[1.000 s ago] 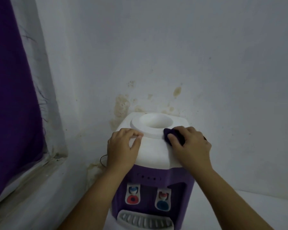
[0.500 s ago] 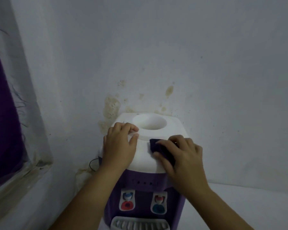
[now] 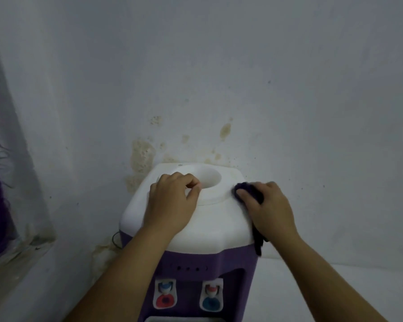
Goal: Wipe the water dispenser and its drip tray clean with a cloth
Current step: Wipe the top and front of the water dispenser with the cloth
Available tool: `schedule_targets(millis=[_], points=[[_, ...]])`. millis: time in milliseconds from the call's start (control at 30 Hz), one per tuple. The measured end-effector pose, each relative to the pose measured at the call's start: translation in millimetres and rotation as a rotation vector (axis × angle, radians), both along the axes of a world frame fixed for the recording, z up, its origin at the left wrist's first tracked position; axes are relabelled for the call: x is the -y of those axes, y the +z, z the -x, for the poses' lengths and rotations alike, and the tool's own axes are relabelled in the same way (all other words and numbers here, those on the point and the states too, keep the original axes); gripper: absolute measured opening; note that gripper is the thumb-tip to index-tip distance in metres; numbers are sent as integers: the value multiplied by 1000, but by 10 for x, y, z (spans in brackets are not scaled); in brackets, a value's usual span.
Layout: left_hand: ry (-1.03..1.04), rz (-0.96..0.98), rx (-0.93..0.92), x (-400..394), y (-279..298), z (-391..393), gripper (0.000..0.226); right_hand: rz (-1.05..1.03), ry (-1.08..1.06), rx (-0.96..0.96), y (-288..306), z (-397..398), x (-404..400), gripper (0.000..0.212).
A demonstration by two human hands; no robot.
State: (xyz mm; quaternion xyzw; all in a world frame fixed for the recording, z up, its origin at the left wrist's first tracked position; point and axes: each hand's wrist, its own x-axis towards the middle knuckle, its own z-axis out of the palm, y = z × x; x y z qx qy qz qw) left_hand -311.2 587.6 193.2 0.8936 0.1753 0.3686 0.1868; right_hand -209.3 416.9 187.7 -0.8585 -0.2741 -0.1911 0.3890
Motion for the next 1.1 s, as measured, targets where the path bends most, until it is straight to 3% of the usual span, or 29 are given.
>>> schedule_targets(millis=[67, 133, 200, 267, 333, 433, 500, 567, 633, 700, 733, 833, 900, 967, 1033, 1100], points=[[9, 21, 4, -10, -3, -4, 16, -29, -86, -172, 64, -148, -26, 36], [11, 31, 14, -8, -15, 1, 17, 128, -100, 28, 57, 27, -117, 35], [3, 47, 42, -11, -23, 16, 16, 174, 62, 334, -22, 346, -186, 32], [-8, 76, 69, -12, -25, 35, 15, 183, 193, 494, -64, 491, -176, 34], [-17, 105, 84, -6, -21, 51, 15, 197, 89, 397, 3, 285, -170, 37], [-3, 108, 95, 12, -20, 67, 15, 73, -98, -126, 110, -203, -210, 42], [12, 101, 98, 12, -25, 63, 14, 86, -146, -199, 164, -219, -294, 44], [21, 105, 105, 1, -32, 51, 13, 216, -101, 39, 120, 57, -363, 41], [38, 112, 113, -28, -48, 24, 16, 180, 79, 364, 59, 455, -338, 37], [65, 153, 97, -78, -48, 3, 27, 192, 136, 470, 27, 458, -312, 36], [75, 180, 80, -110, -45, 0, 31, 214, 81, 390, 38, 301, -308, 34], [90, 189, 32, -226, -41, 15, 38, 146, -102, -149, 118, -334, -289, 39], [93, 188, 11, -277, -37, 35, 40, 71, -133, -292, 147, -400, -305, 40], [109, 187, -9, -290, -32, 32, 43, 198, -101, -25, 87, -143, -346, 35], [129, 173, -27, -300, -11, 13, 45, 181, 47, 325, 69, 252, -313, 30], [133, 147, -36, -346, 16, 5, 40, 160, 124, 416, 57, 225, -293, 29]])
